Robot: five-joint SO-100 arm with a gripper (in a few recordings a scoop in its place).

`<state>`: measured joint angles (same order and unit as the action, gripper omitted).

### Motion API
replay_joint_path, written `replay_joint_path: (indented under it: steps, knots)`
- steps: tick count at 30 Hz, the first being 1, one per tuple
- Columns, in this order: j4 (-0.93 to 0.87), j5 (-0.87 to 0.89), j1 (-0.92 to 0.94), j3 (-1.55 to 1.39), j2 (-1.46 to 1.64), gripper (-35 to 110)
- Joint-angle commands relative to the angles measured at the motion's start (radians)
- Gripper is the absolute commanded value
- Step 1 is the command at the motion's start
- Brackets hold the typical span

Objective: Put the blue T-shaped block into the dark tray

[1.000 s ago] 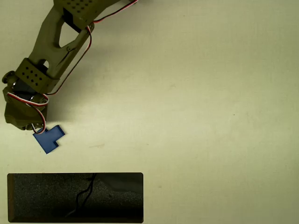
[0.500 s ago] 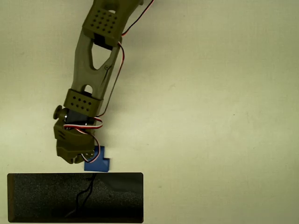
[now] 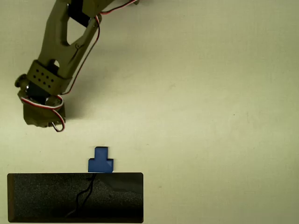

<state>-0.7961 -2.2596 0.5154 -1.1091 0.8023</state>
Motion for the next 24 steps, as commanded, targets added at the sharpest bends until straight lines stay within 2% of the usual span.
replay_joint_path:
  steps: [1, 6, 11, 19, 24]
  knots:
    - [-0.075, 0.015, -0.043, -0.058, 0.071, 0]
    - [-0.21, 0.127, -0.161, 0.081, 0.015, 0]
    - [-0.253, 0.172, -0.233, 0.132, -0.008, 0]
    - [-0.242, 0.267, -0.285, 0.279, -0.115, 0]
    - [-0.083, 0.365, -0.318, 0.456, -0.261, 0]
